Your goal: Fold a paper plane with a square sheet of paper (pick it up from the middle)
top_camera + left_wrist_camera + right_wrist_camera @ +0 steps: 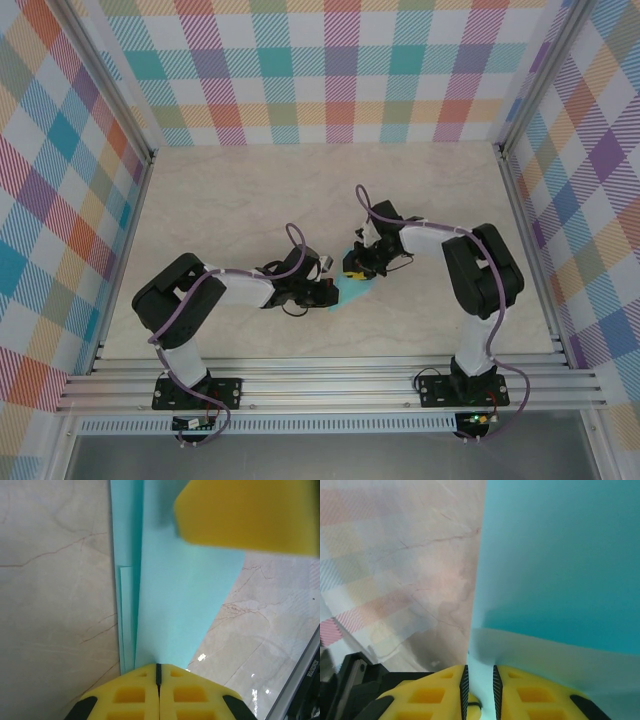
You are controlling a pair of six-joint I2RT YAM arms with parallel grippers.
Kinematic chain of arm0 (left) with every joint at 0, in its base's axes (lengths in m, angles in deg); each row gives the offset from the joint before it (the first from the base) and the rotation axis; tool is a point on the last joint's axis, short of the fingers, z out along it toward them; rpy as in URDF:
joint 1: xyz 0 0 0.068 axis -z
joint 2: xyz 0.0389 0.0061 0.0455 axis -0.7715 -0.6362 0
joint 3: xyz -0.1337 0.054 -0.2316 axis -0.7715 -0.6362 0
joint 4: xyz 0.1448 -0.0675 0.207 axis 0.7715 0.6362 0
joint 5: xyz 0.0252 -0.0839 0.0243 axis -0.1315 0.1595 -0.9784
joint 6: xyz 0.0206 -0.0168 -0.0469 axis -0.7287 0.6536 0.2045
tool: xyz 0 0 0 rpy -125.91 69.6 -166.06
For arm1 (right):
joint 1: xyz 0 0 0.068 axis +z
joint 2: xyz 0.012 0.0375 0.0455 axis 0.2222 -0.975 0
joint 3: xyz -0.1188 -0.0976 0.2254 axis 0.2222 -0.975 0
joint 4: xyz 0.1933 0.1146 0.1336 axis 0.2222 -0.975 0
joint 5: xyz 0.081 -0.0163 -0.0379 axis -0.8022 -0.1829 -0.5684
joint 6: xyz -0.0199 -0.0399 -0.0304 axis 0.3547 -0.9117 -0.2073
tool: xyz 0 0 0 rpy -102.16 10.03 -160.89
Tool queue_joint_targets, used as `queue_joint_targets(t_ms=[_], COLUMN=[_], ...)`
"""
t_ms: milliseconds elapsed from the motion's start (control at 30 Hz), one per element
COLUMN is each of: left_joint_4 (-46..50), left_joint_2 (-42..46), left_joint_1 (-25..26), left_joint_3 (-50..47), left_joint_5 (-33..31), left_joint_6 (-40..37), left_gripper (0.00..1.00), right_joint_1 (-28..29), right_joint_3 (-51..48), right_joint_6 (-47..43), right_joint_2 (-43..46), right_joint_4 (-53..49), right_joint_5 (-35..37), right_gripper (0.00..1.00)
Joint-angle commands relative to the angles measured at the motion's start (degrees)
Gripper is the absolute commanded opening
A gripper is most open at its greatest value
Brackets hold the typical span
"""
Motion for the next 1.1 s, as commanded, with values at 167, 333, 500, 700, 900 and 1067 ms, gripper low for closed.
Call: queue_joint_targets(t_ms=[167,333,500,700,900,1067], left_joint_4=[5.2,5.2,5.4,5.9,6.4,7.5], left_joint_2=[-2.0,-2.2,-2.3,-2.5,-2.9,-2.9], left_joint_1=[-0.4,-0.5,-0.4,-0.5,-0.5,-0.4], left_joint_3=[-2.2,-1.9,-1.7,-1.5,-1.2,-1.6], left_joint_5=[-4.4,-4.0,-3.9,-3.9,-3.7,-4.0], left_joint_6=[0.3,0.1,0.0,0.0,-0.1,-0.7], left_gripper=[0.02,0.02,0.02,0.02,0.02,0.0], right_joint_1=[-1.1,-0.4,1.3,1.8,2.5,2.4], right_joint_3=[-3.0,-5.4,-5.1,-5.5,-5.5,-3.1], right_joint_6=[0.2,1.4,1.8,2.2,1.0,-0.6], right_joint_2=[8.2,6.8,4.9,1.6,-0.4,-2.0], right_joint_4=[-1.3,2.7,4.2,5.9,4.6,1.7], right_joint_5=[3.8,-0.3,-2.4,-3.2,0.2,6.5], right_gripper=[0.21,0.18,0.17,0.17,0.17,0.17])
